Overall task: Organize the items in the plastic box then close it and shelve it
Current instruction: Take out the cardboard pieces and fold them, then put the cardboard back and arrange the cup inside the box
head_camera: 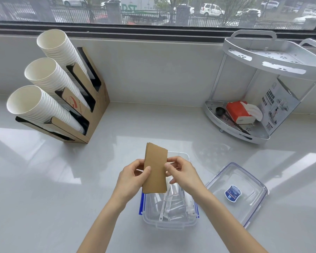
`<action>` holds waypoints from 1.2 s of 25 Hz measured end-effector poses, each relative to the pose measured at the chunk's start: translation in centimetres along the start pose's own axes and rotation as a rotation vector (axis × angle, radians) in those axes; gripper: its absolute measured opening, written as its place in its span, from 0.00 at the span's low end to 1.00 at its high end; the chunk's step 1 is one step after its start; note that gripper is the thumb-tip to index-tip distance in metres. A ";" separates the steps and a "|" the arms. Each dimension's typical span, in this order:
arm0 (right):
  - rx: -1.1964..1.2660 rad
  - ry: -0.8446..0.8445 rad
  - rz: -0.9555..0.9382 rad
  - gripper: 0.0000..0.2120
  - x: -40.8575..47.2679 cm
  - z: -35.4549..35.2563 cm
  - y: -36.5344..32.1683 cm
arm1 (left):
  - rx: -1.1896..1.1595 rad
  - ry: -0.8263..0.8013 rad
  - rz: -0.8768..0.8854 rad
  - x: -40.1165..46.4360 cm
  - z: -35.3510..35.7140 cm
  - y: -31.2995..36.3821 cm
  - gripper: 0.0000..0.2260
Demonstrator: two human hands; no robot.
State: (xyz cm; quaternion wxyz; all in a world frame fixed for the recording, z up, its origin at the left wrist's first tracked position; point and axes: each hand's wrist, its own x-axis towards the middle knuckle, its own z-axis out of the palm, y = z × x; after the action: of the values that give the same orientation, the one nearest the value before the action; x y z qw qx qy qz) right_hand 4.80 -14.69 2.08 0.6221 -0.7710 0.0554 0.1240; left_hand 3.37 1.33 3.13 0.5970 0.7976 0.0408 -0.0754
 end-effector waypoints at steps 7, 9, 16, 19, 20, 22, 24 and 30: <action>-0.485 -0.168 -0.049 0.17 -0.8 0.7 1.2 | 0.338 0.154 0.046 -0.4 -0.4 -1.7 0.04; -0.634 -0.292 -0.048 0.24 -0.9 1.0 1.9 | 0.370 0.140 0.030 -0.6 -0.2 -2.2 0.05; -0.906 -0.390 -0.093 0.28 -0.8 1.6 3.4 | 0.433 0.083 0.034 -1.1 -0.1 -2.6 0.07; -0.828 -0.288 -0.111 0.16 -0.8 1.2 3.4 | 0.425 0.037 0.012 -1.5 0.3 -2.8 0.06; -0.822 -0.262 -0.129 0.14 -0.8 1.0 3.5 | 0.433 0.035 0.014 -1.4 0.4 -2.8 0.06; -0.828 -0.214 -0.170 0.10 -1.0 0.9 3.6 | 0.456 0.028 0.019 -1.3 0.5 -2.8 0.05; -0.825 -0.157 -0.195 0.08 -1.1 0.8 3.7 | 0.468 0.015 0.009 -1.4 0.5 -2.8 0.04; -0.727 0.028 -0.191 0.06 -1.1 0.2 3.2 | 0.529 -0.047 -0.002 -1.7 0.9 -2.7 0.03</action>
State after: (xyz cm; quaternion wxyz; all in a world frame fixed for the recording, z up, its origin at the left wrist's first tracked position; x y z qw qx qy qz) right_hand 2.97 -15.24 -0.70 0.3159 -0.9448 -0.0556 0.0664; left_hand 1.19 1.24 0.61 0.3684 0.9240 0.0066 -0.1027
